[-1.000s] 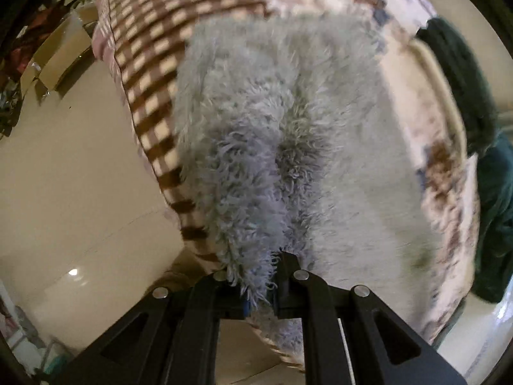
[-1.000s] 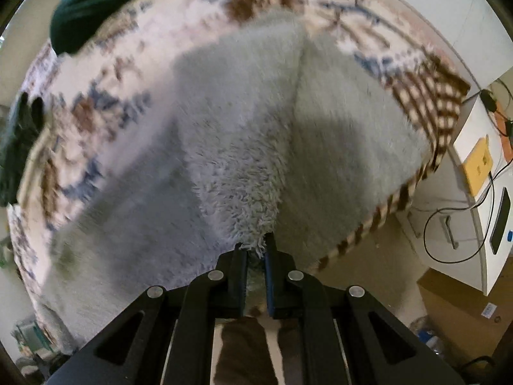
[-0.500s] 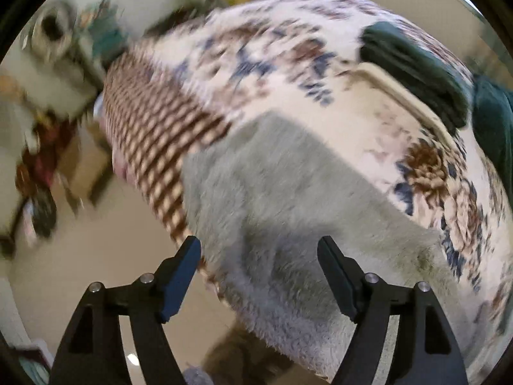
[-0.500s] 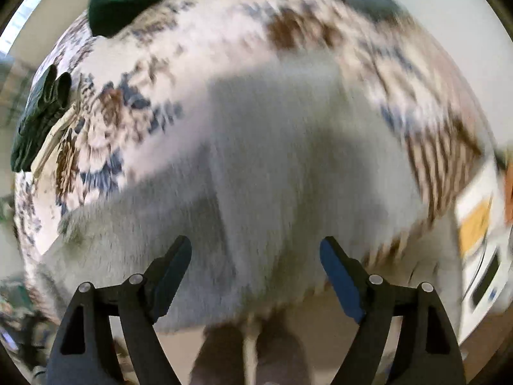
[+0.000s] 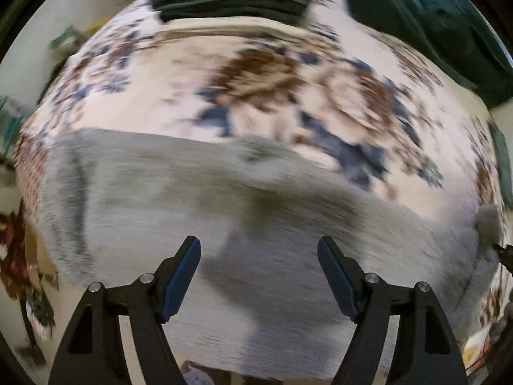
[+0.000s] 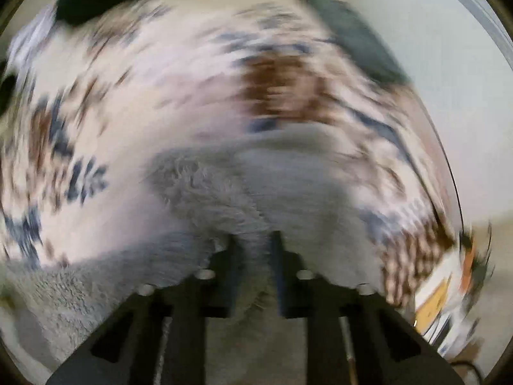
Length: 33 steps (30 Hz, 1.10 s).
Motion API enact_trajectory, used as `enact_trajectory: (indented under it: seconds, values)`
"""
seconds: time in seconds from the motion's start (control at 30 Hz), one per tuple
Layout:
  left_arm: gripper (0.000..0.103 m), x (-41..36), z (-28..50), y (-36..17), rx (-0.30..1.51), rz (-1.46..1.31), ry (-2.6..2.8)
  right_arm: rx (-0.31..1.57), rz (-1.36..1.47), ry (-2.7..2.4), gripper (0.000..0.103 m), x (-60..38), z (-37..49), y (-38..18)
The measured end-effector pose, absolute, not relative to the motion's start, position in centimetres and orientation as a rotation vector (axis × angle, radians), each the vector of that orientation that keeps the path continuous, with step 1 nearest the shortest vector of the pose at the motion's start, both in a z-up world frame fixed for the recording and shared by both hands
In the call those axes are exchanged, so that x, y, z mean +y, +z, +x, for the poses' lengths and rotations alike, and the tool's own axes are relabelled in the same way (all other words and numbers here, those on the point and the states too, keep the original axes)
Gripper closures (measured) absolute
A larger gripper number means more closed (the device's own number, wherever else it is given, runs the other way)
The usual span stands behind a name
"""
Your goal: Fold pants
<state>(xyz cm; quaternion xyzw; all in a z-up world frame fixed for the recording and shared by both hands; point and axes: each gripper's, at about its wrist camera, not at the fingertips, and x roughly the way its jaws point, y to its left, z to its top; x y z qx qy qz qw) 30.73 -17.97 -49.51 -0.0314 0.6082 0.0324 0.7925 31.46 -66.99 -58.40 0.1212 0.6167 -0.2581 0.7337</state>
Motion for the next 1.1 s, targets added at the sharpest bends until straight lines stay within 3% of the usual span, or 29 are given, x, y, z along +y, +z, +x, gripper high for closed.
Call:
enact_trajectory:
  seconds: [0.17, 0.2, 0.23, 0.27, 0.37, 0.43, 0.53, 0.67, 0.7, 0.73, 0.77, 1.0, 1.1]
  values:
    - [0.029, -20.9, 30.0, -50.6, 1.355, -0.041, -0.005, 1.336, 0.629, -0.733, 0.089, -75.2, 21.0, -57.7]
    - [0.029, -21.5, 29.9, -50.9, 1.363, -0.039, -0.009, 1.371, 0.764, -0.714, 0.081, -76.9, 18.7, -59.0]
    - [0.029, -21.7, 29.8, -51.0, 1.37, -0.038, -0.014, 1.396, 0.827, -0.717, 0.064, -77.6, 17.4, -59.8]
    - [0.029, -21.9, 29.8, -51.0, 1.375, -0.035, -0.02, 1.403, 0.902, -0.737, 0.057, -78.4, 15.8, -60.4]
    - [0.029, -22.4, 29.7, -51.1, 1.385, -0.018, -0.032, 1.268, 1.127, -0.721, 0.052, -79.2, 12.0, -60.6]
    - [0.029, -22.6, 29.7, -51.2, 1.39, -0.008, -0.041, 1.144, 1.285, -0.643, 0.042, -79.1, 11.6, -60.4]
    - [0.029, -23.0, 29.8, -51.3, 1.391, 0.017, -0.051, 1.04, 1.35, -0.524, 0.042, -78.6, 14.2, -60.2]
    - [0.029, -23.4, 29.9, -51.5, 1.396, 0.025, -0.048, 1.08, 1.198, -0.429, 0.04, -76.4, 21.9, -59.8]
    - [0.029, -23.5, 29.9, -51.5, 1.398, 0.025, -0.049, 1.1, 1.175, -0.42, 0.054, -75.9, 23.5, -59.9]
    - [0.029, -23.7, 29.9, -51.5, 1.398, 0.023, -0.052, 1.118, 1.126, -0.43, 0.088, -75.4, 24.7, -59.6]
    - [0.029, -23.8, 29.9, -51.5, 1.398, 0.022, -0.055, 1.14, 1.064, -0.457, 0.097, -75.1, 25.4, -59.2]
    - [0.029, -24.5, 29.4, -51.3, 1.404, 0.006, -0.084, 1.127, 0.95, -0.77, 0.095, -78.9, 17.5, -56.2]
    - [0.029, -24.2, 29.2, -51.6, 1.415, -0.012, -0.081, 1.232, 1.109, -0.748, 0.072, -79.9, 14.7, -59.4]
